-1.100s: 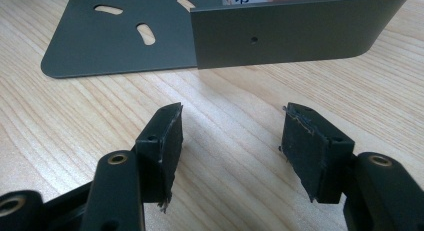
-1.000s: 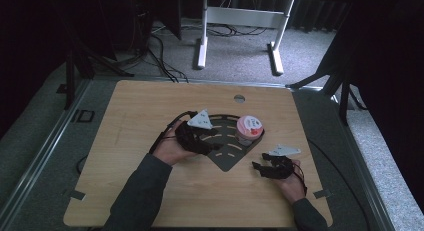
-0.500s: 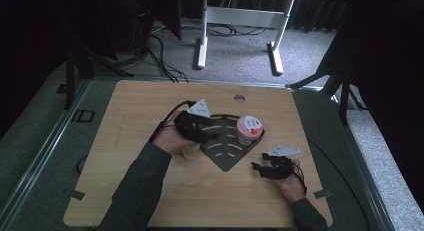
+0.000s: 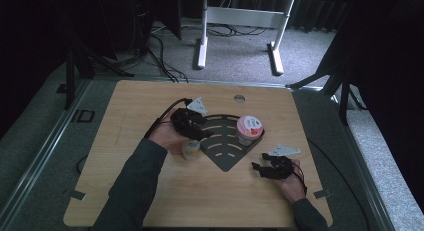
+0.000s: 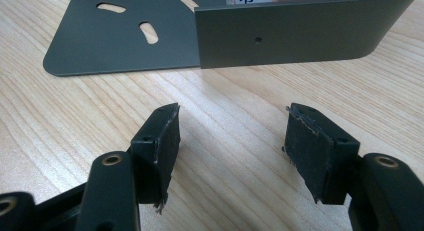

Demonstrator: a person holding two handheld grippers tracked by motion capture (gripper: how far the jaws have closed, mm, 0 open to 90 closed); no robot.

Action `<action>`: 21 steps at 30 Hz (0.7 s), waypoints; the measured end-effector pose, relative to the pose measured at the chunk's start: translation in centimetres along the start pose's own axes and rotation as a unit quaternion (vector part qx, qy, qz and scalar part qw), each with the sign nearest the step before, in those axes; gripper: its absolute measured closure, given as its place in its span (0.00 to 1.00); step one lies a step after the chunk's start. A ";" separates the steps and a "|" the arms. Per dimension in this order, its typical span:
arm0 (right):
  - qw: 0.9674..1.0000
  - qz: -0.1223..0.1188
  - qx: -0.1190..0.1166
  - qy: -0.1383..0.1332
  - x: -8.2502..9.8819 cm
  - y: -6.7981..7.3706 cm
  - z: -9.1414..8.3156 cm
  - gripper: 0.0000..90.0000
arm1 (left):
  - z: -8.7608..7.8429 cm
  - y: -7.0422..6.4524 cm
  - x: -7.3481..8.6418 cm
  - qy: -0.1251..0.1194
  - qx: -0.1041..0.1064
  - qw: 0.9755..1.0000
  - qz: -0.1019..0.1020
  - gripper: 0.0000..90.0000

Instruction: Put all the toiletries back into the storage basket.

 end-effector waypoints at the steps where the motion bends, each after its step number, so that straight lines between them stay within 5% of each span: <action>1: 1.000 0.000 0.000 0.000 0.0 0.0 0.0 0.43 | 0.0 0.0 0.1 0.002 0.004 1.000 -0.001 0.52; 21: 1.000 0.000 -0.004 -0.001 0.0 0.0 0.0 0.43 | 0.7 0.8 0.9 0.059 -0.002 0.998 -0.003 0.47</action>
Point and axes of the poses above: each handheld gripper's, and its own axes: z roughly forward along the jaws, x roughly out of its underside, y roughly to its left, the point moved 4 cm from there along z, roughly forward along the jaws, and after that the axes turned 10 degrees about y, right-handed, at the moved point
